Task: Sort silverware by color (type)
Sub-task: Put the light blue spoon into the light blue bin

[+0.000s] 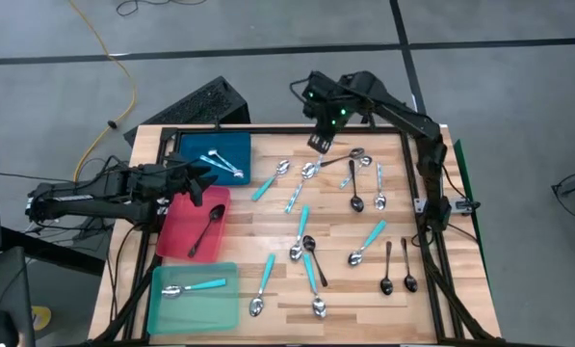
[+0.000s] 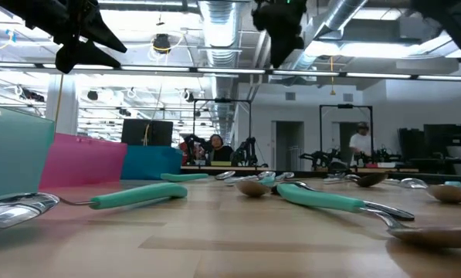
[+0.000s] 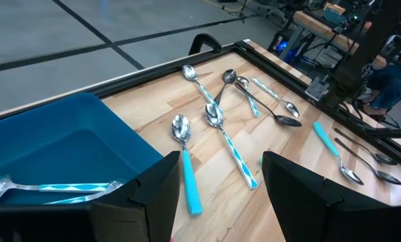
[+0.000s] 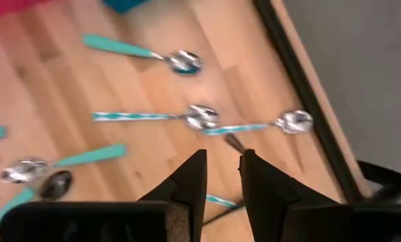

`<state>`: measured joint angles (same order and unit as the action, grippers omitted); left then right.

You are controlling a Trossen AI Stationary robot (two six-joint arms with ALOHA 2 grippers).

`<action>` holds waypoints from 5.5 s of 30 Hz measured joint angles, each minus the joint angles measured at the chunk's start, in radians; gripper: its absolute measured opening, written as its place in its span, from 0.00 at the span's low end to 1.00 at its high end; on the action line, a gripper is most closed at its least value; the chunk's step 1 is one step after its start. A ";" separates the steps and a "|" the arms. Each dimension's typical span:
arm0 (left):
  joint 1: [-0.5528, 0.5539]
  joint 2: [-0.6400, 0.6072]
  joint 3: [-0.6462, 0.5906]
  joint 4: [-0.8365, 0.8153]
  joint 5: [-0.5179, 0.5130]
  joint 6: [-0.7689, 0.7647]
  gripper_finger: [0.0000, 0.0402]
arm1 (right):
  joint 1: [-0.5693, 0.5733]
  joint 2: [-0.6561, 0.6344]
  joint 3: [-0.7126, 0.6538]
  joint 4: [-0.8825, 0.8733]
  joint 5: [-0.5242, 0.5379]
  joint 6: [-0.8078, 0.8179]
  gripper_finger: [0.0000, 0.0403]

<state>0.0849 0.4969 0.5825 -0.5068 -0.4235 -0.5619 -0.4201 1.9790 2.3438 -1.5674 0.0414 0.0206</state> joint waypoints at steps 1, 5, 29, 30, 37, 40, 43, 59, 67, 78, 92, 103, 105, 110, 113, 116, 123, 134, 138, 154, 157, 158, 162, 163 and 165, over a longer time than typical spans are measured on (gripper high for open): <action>0.000 0.000 0.000 0.000 0.001 0.000 0.48 | 0.021 -0.015 -0.010 0.000 -0.009 0.004 0.28; 0.000 0.000 0.000 0.000 0.009 0.000 0.48 | 0.128 -0.051 -0.011 -0.004 -0.017 0.009 0.28; 0.000 0.000 0.000 -0.022 0.064 -0.018 0.48 | 0.809 0.192 -0.012 -0.005 0.093 1.054 0.28; 0.000 0.000 0.000 -0.026 0.069 -0.022 0.48 | 0.826 0.212 -0.012 -0.003 0.087 1.068 0.28; 0.000 0.000 0.000 -0.029 0.086 -0.026 0.48 | 0.890 0.340 -0.013 -0.005 0.039 1.123 0.39; 0.000 0.000 0.000 -0.029 0.083 -0.022 0.48 | 0.893 0.369 -0.012 -0.003 0.041 1.158 0.49; 0.000 0.000 0.000 -0.030 0.072 -0.021 0.48 | 0.884 0.364 -0.015 -0.003 0.068 1.195 0.57; 0.000 0.000 0.000 -0.043 0.009 -0.069 0.48 | 0.860 -0.058 -0.885 0.807 0.017 1.277 0.58; 0.000 0.000 0.000 -0.075 -0.007 -0.151 0.48 | 0.858 0.015 -0.916 0.854 0.013 1.194 0.58; 0.000 0.000 0.000 -0.088 -0.005 -0.194 0.48 | 0.904 0.082 -0.907 0.893 0.012 1.319 0.58; 0.000 0.000 0.000 -0.089 0.045 -0.168 0.48 | 0.949 0.100 -0.900 0.868 0.032 1.454 0.50; 0.000 0.000 0.000 -0.089 0.054 -0.127 0.48 | 0.953 0.102 -0.903 0.866 0.003 1.501 0.30; 0.000 0.000 0.000 -0.089 0.054 -0.127 0.48 | 0.953 0.103 -0.903 0.865 -0.005 1.501 0.27; 0.000 0.000 0.000 -0.089 0.054 -0.127 0.48 | 0.953 0.103 -0.903 0.861 -0.017 1.501 0.21; 0.000 0.000 0.000 -0.089 0.054 -0.127 0.48 | 0.946 0.103 -0.903 0.861 -0.029 1.501 0.18; 0.000 0.000 0.000 -0.090 0.053 -0.127 0.48 | 0.939 0.103 -0.902 0.861 -0.034 1.499 0.18; 0.000 0.000 0.000 -0.090 0.053 -0.108 0.48 | 0.932 0.110 -0.825 0.778 -0.050 1.452 0.17; 0.000 0.000 0.000 -0.090 0.052 -0.113 0.48 | 0.929 0.108 -0.721 0.695 -0.027 1.430 0.17; 0.000 0.000 0.000 -0.090 0.052 -0.113 0.48 | 0.927 0.107 -0.685 0.664 -0.021 1.404 0.17; 0.000 0.000 0.000 -0.093 0.052 -0.115 0.48 | 0.868 0.105 -0.629 0.682 0.143 0.818 0.17; 0.000 0.000 0.000 -0.111 0.052 -0.116 0.48 | 0.860 0.105 -0.629 0.702 0.144 0.683 0.17; 0.000 0.000 0.000 -0.118 0.052 -0.116 0.48 | 0.857 0.104 -0.629 0.707 0.144 0.644 0.17; 0.000 0.000 0.000 -0.119 0.060 -0.116 0.48 | 0.847 0.104 -0.629 0.748 0.141 0.489 0.17; 0.000 0.000 0.000 -0.119 0.061 -0.116 0.48 | 0.843 0.104 -0.629 0.758 0.141 0.453 0.17; 0.000 0.000 0.000 -0.119 0.060 -0.116 0.48 | 0.835 0.104 -0.629 0.776 0.141 0.388 0.17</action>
<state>0.0849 0.4972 0.5823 -0.6254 -0.3630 -0.6778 0.4151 2.0830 1.7145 -0.7914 0.1824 0.4088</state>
